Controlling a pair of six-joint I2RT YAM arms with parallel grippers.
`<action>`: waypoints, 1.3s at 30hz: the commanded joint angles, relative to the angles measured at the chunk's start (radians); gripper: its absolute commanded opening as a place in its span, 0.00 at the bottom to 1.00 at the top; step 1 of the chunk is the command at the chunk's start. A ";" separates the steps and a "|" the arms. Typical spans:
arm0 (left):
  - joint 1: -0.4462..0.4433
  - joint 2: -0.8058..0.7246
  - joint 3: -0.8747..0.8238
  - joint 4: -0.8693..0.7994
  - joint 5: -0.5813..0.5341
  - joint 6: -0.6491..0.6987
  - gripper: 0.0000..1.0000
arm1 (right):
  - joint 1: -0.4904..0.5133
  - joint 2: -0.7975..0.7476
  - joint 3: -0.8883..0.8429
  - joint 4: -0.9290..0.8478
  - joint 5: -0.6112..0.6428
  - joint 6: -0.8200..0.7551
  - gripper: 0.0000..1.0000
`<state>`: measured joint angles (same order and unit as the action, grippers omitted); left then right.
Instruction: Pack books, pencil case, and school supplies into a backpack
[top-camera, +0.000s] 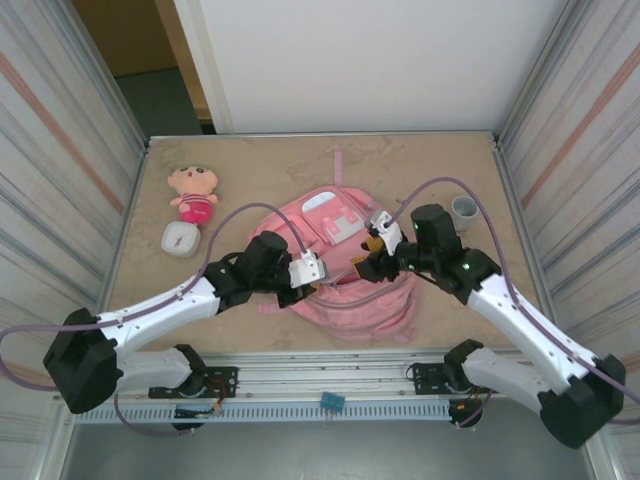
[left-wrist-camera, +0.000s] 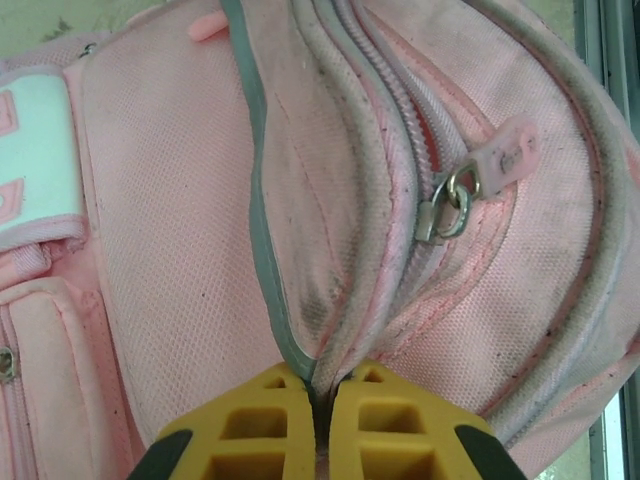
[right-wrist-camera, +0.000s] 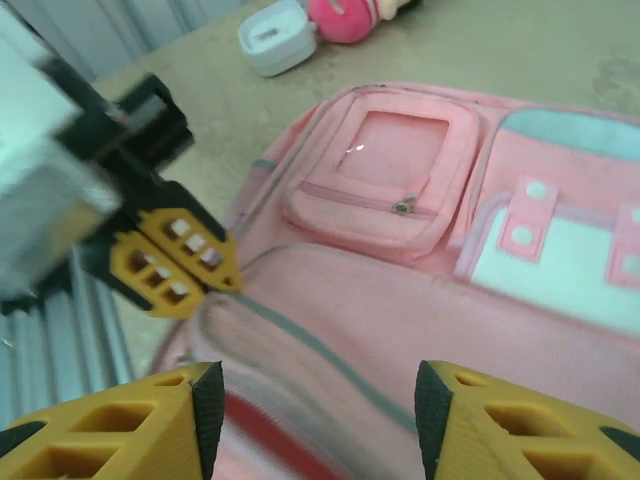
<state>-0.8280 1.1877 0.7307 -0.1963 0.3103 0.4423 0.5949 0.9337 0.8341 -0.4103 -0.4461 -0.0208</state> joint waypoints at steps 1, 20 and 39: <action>0.016 -0.011 0.032 -0.023 0.060 -0.098 0.00 | 0.088 -0.079 -0.026 -0.150 0.172 0.464 0.51; 0.027 -0.044 0.031 -0.018 0.098 -0.104 0.00 | 0.294 0.094 -0.106 0.150 0.223 0.700 0.51; 0.089 -0.063 0.003 -0.050 0.041 -0.108 0.00 | 0.327 0.025 -0.008 -0.230 0.429 0.653 0.01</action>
<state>-0.7811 1.1763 0.7307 -0.2054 0.3576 0.3908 0.9512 1.0191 0.8051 -0.4534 -0.1211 0.6621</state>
